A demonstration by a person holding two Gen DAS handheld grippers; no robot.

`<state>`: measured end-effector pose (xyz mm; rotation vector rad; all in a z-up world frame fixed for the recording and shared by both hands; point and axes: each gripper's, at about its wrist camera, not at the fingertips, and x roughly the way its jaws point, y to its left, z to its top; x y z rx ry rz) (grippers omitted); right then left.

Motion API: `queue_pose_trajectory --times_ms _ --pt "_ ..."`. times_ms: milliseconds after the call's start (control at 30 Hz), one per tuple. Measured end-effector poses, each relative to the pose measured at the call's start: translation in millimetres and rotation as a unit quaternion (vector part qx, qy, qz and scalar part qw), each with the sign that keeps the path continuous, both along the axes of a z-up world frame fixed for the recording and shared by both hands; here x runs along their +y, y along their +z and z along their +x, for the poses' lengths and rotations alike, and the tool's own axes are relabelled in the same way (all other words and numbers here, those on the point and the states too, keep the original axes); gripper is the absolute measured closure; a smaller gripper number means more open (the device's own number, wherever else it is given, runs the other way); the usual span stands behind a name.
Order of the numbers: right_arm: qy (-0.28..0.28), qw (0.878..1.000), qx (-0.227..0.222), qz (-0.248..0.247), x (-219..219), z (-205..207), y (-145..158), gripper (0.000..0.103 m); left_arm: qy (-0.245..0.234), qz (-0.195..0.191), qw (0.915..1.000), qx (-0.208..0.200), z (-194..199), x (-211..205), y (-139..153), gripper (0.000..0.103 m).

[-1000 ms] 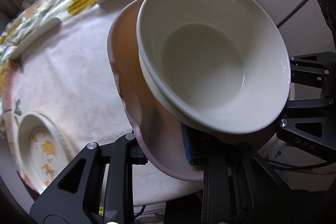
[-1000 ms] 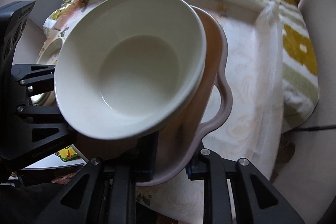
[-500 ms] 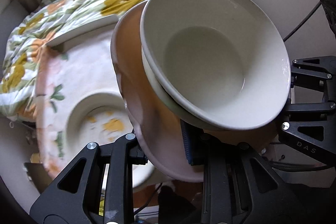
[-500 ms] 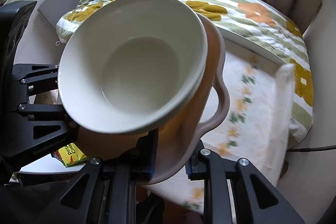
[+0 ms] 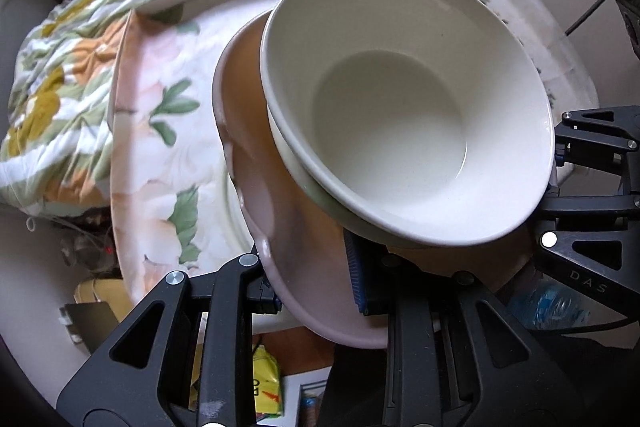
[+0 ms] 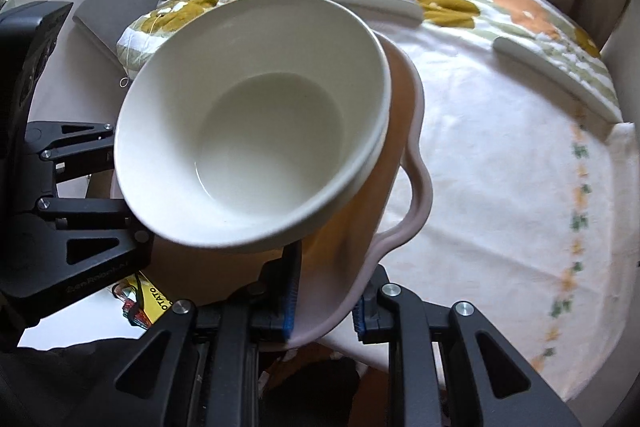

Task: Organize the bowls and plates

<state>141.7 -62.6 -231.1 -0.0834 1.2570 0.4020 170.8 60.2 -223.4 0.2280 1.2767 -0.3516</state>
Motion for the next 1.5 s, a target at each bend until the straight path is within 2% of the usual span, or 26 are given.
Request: queue_pose_trajectory --times_ms 167,433,600,733,900,1033,1300,1500 --pt "0.002 1.000 0.007 -0.016 14.8 -0.6 -13.1 0.083 -0.002 -0.008 0.9999 0.010 2.9 11.4 -18.4 0.082" --pt "-0.009 0.999 0.013 -0.032 17.3 0.1 -23.1 0.083 -0.008 -0.015 0.9996 0.022 3.9 7.8 -33.6 0.082" --pt "-0.013 0.999 0.012 -0.029 16.4 1.3 -27.1 0.083 -0.008 -0.019 0.9996 0.016 6.1 8.8 -34.4 0.082" --pt "-0.023 0.999 0.022 -0.023 16.1 3.8 -27.2 0.083 -0.014 -0.010 0.9993 0.032 10.0 6.5 -34.8 0.081" --pt "-0.069 0.995 0.068 0.011 7.2 10.1 -27.7 0.083 0.015 -0.027 0.9973 0.066 19.1 12.1 -35.1 0.081" --pt "-0.112 0.989 0.088 0.042 0.2 8.9 -28.0 0.083 0.044 -0.043 0.9952 0.077 17.8 16.3 -34.9 0.080" --pt "-0.162 0.983 0.075 0.040 0.5 0.9 -20.3 0.083 0.081 -0.054 0.9921 0.080 11.5 20.4 -32.0 0.079" --pt "-0.172 0.982 0.062 0.037 1.0 -5.9 -12.5 0.079 0.078 -0.056 0.9922 0.079 6.0 19.5 -29.7 0.076"
